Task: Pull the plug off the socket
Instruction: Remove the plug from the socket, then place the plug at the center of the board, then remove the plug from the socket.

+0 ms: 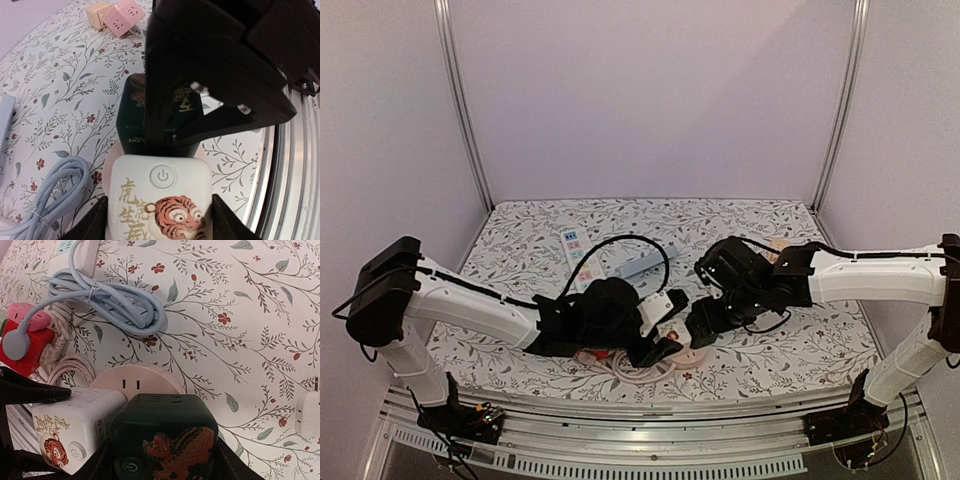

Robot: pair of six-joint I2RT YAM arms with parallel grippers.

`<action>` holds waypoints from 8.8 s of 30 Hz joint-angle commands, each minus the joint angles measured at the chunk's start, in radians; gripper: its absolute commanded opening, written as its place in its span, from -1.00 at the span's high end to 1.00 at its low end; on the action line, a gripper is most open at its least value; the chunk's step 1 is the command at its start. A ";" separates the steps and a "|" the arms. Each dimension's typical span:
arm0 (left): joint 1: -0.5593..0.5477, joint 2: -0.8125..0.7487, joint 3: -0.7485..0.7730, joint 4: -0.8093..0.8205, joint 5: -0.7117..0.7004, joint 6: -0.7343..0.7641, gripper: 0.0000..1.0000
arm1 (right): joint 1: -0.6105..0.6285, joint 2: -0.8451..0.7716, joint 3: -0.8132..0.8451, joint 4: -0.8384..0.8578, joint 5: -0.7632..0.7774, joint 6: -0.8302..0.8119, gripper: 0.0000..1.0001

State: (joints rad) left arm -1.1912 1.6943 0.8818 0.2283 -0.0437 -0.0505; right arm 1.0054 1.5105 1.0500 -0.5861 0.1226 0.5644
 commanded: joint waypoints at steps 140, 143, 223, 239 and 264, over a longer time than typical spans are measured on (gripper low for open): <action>-0.027 -0.087 0.045 -0.098 0.139 -0.255 -0.48 | -0.319 -0.235 -0.026 -0.283 0.274 0.103 1.00; -0.027 -0.106 0.045 -0.082 0.139 -0.282 -0.55 | -0.382 -0.201 -0.014 -0.242 0.247 0.078 1.00; 0.196 -0.425 -0.107 -0.336 -0.045 -0.734 -0.78 | -0.133 -0.242 0.051 -0.312 0.122 0.214 -0.88; 0.197 -0.440 -0.130 -0.342 -0.037 -0.762 -0.78 | 0.144 0.120 0.278 -0.348 0.163 0.353 -0.88; 0.199 -0.471 -0.149 -0.367 -0.047 -0.765 -0.78 | 0.211 0.413 0.409 -0.383 0.112 0.351 -0.30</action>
State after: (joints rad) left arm -1.0084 1.2369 0.7479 -0.1192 -0.0864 -0.8131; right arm 1.2106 1.8774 1.4319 -0.9714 0.2558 0.9295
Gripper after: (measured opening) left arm 0.889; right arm 0.680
